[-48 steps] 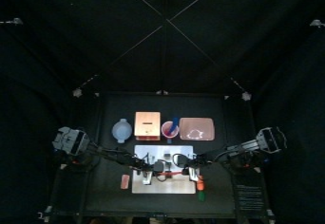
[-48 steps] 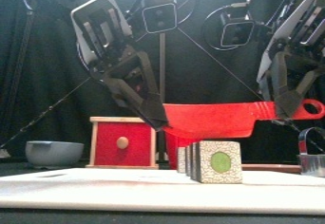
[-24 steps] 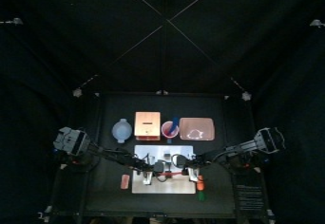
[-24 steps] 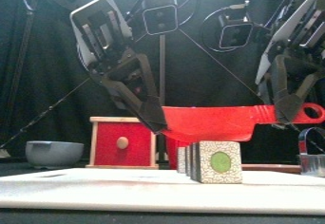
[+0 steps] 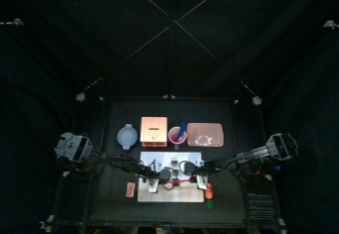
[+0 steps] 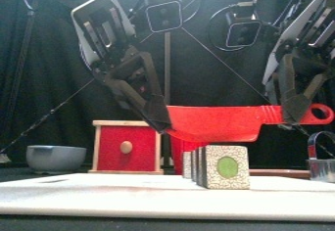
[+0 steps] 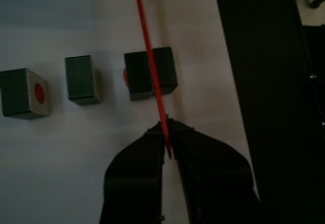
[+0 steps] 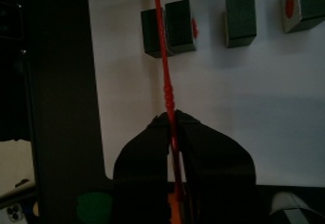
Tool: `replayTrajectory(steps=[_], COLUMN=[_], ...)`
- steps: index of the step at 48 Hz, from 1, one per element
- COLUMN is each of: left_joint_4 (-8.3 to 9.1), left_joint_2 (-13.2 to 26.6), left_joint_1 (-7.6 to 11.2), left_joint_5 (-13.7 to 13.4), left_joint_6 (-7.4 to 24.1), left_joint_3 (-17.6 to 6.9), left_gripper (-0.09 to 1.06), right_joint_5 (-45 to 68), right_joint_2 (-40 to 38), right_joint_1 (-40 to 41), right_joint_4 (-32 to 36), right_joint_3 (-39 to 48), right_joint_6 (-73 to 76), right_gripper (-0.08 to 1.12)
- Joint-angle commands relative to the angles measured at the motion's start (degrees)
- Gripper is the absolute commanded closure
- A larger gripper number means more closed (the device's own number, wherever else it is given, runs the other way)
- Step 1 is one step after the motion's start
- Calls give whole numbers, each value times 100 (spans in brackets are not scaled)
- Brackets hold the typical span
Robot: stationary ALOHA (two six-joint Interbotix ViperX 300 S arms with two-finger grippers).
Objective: Place sushi on board then cut the sushi with the knife then place the pieces on the plate
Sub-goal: Cut the sushi into 4 pieces
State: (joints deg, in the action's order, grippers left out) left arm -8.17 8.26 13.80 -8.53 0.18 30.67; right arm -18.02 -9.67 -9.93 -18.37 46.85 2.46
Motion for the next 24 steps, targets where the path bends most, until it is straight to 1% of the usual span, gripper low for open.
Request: replayTrajectory(steps=[1, 24], left_joint_4=[18, 9], left_joint_2=[-70, 105], left_joint_1=[-18, -44], left_joint_5=[18, 26], left_joint_6=[0, -9], left_joint_3=[-53, -44], left_gripper=[45, 45], right_joint_5=[35, 35], right_joint_2=[-53, 176], right_joint_1=[35, 18], right_joint_4=[0, -44], right_joint_3=[-114, -114], right_joint_6=[9, 18], right_gripper=[68, 68])
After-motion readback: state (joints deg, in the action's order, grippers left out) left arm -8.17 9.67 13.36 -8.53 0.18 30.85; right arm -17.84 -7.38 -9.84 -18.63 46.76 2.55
